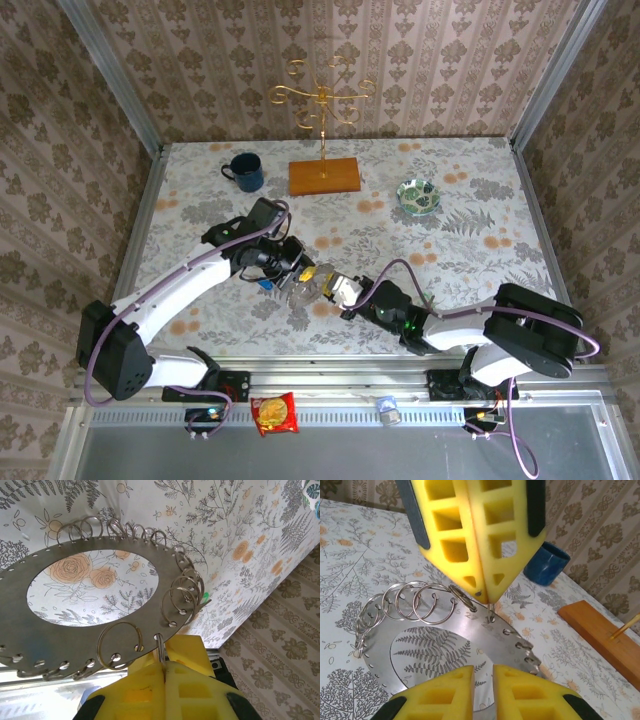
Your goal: Put the keys on the keyring
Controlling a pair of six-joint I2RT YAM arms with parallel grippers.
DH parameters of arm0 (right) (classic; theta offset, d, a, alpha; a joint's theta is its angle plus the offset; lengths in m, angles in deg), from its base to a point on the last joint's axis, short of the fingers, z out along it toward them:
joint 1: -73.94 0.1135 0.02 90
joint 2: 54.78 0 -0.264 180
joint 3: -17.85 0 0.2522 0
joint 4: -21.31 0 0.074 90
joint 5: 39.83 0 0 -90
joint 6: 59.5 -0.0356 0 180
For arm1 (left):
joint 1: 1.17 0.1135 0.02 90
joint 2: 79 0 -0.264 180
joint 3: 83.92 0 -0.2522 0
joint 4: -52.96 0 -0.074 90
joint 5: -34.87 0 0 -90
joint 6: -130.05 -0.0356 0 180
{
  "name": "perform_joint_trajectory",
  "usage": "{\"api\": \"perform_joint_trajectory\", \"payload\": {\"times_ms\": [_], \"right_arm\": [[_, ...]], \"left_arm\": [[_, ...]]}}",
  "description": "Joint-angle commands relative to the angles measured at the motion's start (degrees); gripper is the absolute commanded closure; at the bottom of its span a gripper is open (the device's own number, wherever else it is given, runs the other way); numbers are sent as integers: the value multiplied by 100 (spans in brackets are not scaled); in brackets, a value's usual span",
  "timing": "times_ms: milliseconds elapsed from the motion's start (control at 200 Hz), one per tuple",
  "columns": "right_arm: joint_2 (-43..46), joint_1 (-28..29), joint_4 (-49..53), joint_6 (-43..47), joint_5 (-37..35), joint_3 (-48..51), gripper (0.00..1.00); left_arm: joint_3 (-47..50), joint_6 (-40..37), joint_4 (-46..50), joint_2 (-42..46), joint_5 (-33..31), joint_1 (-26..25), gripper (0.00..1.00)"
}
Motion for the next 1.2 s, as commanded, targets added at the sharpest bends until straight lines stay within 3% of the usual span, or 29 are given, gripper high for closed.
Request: {"api": "perform_joint_trajectory", "payload": {"times_ms": [0, 360, 820, 1065, 1195], "right_arm": [[52, 36, -57, 18, -94, -210, 81], [-356, 42, -392, -16, -136, -531, 78], [-599, 43, -665, -57, -83, -655, 82], [-579, 43, -707, -118, -49, -655, 87], [-578, 42, -628, -119, -30, -678, 100]], "left_arm": [[-143, 183, 165, 159, 167, 29, 100], [-92, 243, 157, 221, 210, 33, 100], [66, 415, 38, 256, 275, 16, 100], [116, 483, -20, 256, 289, 8, 100], [203, 506, -208, 295, 278, 9, 100]]}}
